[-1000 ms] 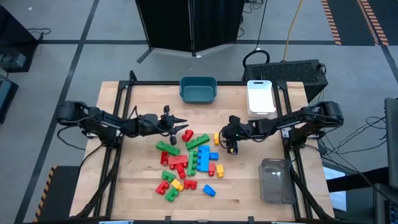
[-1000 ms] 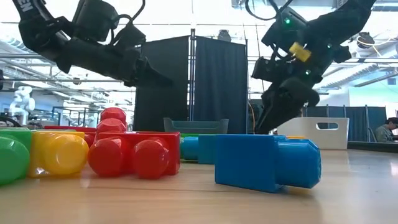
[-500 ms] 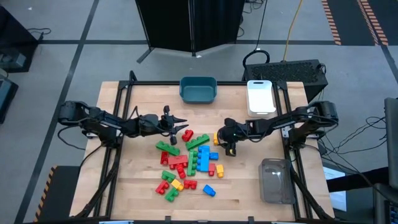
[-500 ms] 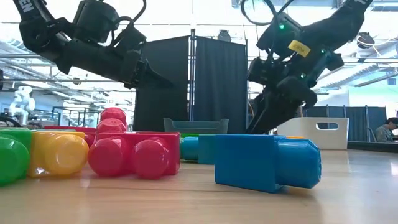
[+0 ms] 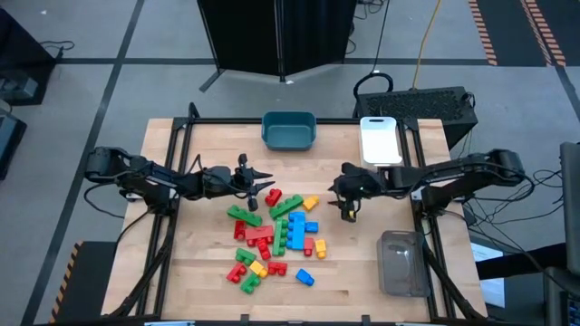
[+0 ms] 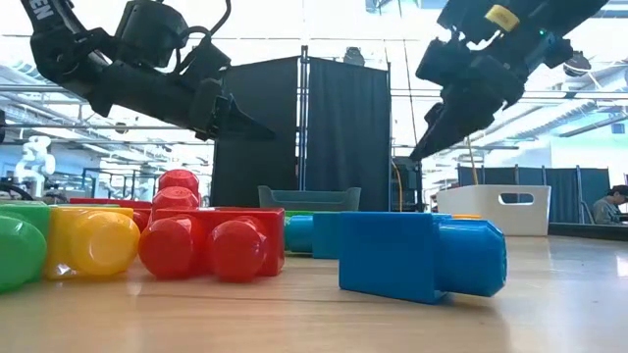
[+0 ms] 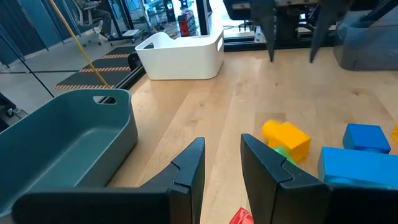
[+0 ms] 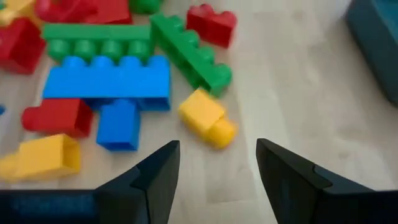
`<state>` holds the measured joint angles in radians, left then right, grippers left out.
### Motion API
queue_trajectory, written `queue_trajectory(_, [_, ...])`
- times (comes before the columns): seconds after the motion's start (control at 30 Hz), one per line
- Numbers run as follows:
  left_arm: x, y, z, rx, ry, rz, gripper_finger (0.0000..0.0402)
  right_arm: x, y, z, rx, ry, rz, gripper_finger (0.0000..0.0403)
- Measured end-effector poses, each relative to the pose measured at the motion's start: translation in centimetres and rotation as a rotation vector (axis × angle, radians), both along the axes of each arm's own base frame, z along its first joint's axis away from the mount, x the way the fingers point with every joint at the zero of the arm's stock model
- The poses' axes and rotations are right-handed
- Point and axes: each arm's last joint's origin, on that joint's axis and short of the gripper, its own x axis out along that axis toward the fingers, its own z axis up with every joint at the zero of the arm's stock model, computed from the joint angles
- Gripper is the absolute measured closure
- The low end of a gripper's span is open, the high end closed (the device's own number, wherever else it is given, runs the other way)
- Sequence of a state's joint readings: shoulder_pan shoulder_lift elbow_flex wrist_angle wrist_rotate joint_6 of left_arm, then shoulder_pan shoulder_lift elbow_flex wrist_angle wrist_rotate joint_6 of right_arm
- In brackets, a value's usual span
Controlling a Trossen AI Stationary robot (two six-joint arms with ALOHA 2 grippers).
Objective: Sort blocks by size
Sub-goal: Put the one stud yellow game piece into the white bin
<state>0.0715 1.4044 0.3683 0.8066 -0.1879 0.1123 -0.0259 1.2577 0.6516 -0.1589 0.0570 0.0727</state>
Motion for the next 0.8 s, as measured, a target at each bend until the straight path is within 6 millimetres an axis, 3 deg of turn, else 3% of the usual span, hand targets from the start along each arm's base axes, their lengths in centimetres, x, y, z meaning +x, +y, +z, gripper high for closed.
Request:
queue_trajectory(0.17, [0.0,0.0,0.0,0.000,-0.002,0.000,0.0315,0.3,-0.8,-0.5,0.002,0.015,-0.035,0.0199])
queue_trajectory(0.47, [0.0,0.0,0.0,-0.001,-0.003,0.001,0.0315,1.2,-1.4,-4.0,-0.027,0.171,-0.001,0.0200])
queue_trajectory(0.6, [0.0,0.0,0.0,-0.001,-0.002,0.000,0.0315,0.8,-1.4,-3.4,-0.078,0.183,0.023,0.0200])
queue_trajectory(0.8, [0.0,0.0,0.0,-0.001,-0.001,0.002,0.0315,0.4,-1.6,-0.3,-0.112,0.129,-0.035,0.0200])
